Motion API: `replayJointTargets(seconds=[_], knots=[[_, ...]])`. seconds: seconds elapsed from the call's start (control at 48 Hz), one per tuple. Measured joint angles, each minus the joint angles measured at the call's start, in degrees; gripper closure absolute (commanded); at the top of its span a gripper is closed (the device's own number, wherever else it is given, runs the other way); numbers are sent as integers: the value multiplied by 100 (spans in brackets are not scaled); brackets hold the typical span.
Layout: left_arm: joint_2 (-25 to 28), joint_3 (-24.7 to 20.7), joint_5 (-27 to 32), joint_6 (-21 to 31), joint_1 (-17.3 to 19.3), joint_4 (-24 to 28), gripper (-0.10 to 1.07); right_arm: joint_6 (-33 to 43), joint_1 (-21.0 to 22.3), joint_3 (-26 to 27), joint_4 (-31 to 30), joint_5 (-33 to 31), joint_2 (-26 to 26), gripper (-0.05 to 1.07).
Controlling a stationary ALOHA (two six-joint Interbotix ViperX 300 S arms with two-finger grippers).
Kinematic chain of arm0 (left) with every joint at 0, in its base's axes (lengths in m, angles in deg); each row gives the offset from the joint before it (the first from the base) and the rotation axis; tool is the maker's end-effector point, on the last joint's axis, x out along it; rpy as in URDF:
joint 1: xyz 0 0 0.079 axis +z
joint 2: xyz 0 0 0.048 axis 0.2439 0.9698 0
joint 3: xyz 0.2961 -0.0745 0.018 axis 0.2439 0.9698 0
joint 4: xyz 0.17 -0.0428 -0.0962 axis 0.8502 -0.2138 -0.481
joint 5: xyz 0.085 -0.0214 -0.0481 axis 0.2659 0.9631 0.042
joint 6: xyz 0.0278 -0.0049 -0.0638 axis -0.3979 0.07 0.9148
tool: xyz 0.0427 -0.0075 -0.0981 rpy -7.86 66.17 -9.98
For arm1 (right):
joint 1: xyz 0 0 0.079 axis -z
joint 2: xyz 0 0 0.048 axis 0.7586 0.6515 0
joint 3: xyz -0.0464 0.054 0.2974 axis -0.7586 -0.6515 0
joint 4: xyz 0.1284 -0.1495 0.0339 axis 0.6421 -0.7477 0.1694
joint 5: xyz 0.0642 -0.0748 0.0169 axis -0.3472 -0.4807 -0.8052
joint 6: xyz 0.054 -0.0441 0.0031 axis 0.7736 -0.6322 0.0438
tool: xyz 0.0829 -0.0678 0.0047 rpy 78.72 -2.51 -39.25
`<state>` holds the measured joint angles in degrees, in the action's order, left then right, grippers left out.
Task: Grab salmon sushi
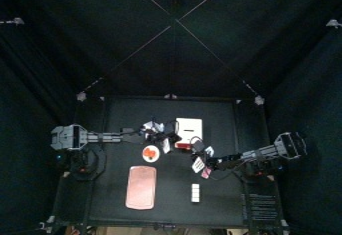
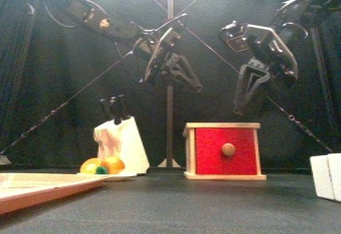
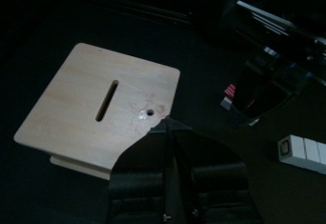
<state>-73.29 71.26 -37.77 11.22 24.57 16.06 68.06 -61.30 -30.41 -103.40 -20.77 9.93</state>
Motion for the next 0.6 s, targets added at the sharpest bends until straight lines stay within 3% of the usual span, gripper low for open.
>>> replayJointTargets(seconds=[0.292,0.604], knots=[[-167,369,-501,0,-246,26,54,0,-316,-26,826,-229,-202,71],[-255,580,-624,0,-325,26,54,0,-510,-114,1758,-1037,-457,71]])
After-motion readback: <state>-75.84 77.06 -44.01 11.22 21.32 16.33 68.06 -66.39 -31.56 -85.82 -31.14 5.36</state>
